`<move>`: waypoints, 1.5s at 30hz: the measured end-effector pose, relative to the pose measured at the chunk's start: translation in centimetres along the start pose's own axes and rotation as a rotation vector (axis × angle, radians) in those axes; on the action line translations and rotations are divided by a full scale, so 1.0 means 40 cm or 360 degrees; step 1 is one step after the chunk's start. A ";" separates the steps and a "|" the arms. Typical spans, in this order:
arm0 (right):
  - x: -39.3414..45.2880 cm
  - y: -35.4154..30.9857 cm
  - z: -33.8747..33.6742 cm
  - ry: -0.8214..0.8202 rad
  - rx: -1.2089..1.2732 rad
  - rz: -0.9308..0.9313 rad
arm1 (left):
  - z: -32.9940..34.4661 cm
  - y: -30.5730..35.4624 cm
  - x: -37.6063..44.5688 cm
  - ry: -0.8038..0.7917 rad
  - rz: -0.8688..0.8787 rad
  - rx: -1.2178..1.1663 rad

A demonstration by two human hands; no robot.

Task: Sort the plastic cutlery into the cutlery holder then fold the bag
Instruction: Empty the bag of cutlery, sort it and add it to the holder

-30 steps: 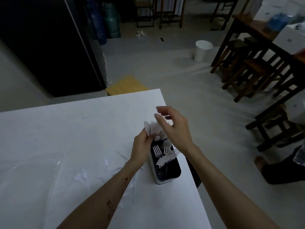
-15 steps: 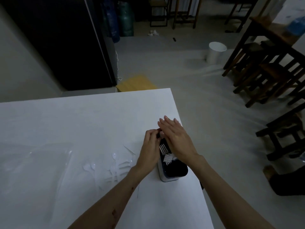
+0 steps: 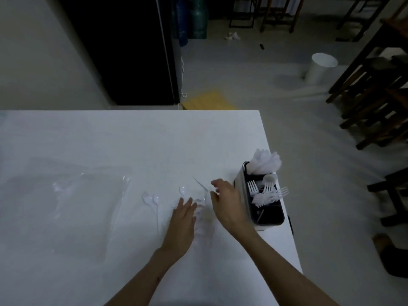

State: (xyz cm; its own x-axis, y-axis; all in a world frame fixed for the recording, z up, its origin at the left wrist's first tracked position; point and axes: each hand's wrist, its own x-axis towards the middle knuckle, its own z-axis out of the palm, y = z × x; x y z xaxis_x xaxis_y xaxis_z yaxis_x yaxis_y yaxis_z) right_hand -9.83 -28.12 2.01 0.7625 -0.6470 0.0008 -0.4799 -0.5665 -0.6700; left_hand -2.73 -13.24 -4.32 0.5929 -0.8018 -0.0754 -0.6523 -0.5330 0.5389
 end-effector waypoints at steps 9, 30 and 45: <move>-0.097 0.048 0.155 0.0188 -0.0318 0.0884 | -0.017 -0.098 -0.044 -0.0440 0.0337 0.0723; -0.116 -0.002 0.129 -0.0031 0.0315 0.0183 | -0.096 0.027 0.087 -0.0147 -0.0701 -0.1028; -0.027 0.057 0.121 0.0236 -0.0345 0.0733 | -0.125 -0.001 0.083 -0.0236 -0.1504 -0.2377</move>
State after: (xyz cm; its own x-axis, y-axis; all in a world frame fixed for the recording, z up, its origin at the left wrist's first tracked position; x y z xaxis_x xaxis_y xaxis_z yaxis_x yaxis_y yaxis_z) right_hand -9.66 -26.24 -3.11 0.3896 -0.9101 -0.1416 -0.8412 -0.2890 -0.4569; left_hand 1.61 -14.53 -0.39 0.3777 -0.4564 -0.8057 0.8498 -0.1747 0.4973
